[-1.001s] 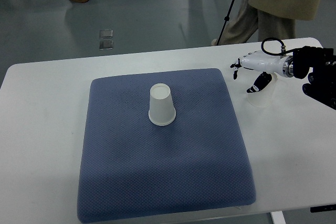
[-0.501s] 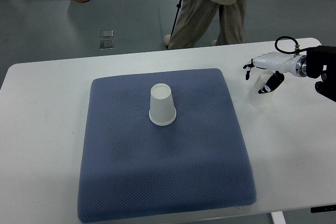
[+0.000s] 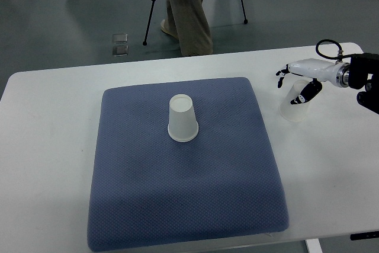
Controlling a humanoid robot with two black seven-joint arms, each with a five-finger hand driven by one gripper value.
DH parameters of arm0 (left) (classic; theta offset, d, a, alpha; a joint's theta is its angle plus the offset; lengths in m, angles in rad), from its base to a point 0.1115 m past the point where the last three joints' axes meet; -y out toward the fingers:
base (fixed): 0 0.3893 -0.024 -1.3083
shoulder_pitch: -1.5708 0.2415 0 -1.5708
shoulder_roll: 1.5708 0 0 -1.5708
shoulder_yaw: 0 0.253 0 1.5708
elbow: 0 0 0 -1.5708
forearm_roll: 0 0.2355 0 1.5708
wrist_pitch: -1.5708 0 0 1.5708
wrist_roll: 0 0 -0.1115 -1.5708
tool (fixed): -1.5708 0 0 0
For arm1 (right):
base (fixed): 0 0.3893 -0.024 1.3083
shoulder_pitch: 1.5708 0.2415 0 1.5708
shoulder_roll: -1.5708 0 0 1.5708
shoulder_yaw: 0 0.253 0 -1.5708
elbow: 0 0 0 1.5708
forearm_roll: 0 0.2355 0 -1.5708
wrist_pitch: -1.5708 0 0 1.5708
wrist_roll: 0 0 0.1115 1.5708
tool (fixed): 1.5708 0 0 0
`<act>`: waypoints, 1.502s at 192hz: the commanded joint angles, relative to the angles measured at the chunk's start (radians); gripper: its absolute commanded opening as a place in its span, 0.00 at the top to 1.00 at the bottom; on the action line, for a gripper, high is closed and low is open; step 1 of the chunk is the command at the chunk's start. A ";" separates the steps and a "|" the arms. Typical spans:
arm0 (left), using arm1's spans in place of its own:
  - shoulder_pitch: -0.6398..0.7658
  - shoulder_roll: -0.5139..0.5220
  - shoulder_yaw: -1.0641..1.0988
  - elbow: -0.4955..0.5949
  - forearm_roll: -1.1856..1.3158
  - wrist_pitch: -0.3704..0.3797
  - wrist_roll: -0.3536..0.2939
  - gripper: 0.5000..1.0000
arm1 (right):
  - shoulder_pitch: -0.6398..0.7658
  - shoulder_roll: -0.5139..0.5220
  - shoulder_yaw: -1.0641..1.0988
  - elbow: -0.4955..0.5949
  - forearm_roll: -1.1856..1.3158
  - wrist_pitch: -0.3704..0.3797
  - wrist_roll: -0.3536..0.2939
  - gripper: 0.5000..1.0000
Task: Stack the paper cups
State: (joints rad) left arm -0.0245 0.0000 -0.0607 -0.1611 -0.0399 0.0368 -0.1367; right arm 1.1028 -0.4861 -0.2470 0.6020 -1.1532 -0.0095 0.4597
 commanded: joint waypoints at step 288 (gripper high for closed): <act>0.000 0.000 -0.001 0.000 0.000 0.000 0.000 0.00 | -0.058 -0.017 -0.003 -0.011 0.003 0.008 0.025 0.44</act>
State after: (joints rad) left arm -0.0245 0.0000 -0.0608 -0.1611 -0.0399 0.0368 -0.1368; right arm 1.0451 -0.5016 -0.2473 0.5903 -1.1483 -0.0022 0.4848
